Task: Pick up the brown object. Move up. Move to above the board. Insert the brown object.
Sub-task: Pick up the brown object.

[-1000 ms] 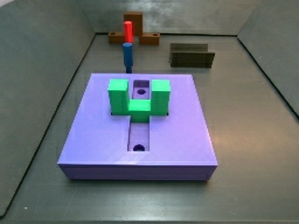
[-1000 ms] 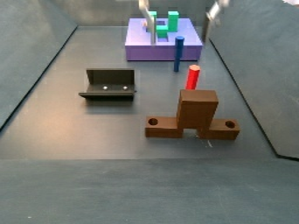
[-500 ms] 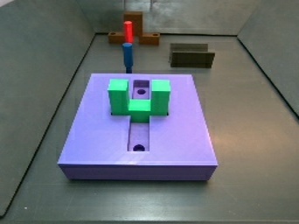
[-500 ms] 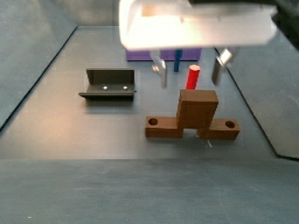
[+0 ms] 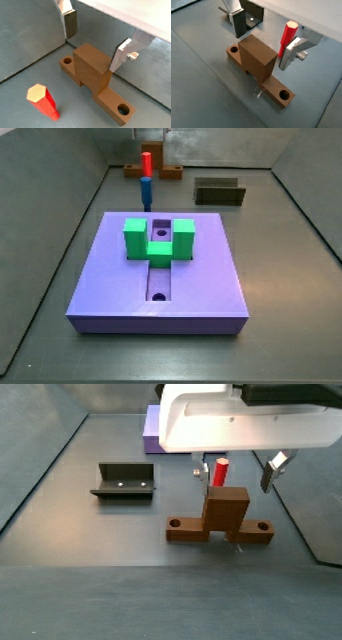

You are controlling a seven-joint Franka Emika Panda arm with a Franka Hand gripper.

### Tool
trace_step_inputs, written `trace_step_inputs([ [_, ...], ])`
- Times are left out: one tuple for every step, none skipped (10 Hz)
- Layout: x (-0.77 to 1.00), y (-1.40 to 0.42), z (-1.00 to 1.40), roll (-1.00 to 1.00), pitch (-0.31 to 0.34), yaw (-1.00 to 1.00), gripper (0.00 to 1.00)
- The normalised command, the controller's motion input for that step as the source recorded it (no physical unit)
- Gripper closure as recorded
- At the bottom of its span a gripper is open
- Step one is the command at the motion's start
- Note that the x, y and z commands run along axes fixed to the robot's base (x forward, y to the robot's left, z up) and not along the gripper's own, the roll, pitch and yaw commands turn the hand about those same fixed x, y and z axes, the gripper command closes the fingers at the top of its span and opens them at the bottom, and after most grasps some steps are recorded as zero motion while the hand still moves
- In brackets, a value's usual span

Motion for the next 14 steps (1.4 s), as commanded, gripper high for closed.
trace_step_inputs([
  [0.08,0.00,-0.23,-0.13,-0.030,0.00,0.00],
  [0.00,0.00,-0.22,-0.12,-0.037,-0.01,0.00],
  [0.00,0.00,-0.25,-0.12,-0.044,-0.02,0.00],
  [0.00,0.07,-0.32,-0.10,-0.059,-0.05,0.00],
  [0.00,0.05,-0.33,-0.10,-0.057,-0.04,0.00],
  [0.00,0.06,-0.41,-0.05,-0.044,-0.09,0.00],
  [0.00,0.06,-0.37,-0.04,-0.027,-0.10,0.00],
  [0.00,0.00,0.00,-0.01,0.000,0.00,0.00],
  [0.00,0.00,0.00,0.00,0.000,0.00,0.00],
  [0.00,0.00,0.00,0.00,0.000,0.00,1.00],
  [0.00,0.00,0.00,0.00,0.000,0.00,1.00],
  [0.00,0.00,0.00,0.00,0.000,0.00,1.00],
  [0.00,0.00,0.00,0.00,0.000,0.00,1.00],
  [0.00,0.00,0.00,0.00,0.000,0.00,1.00],
])
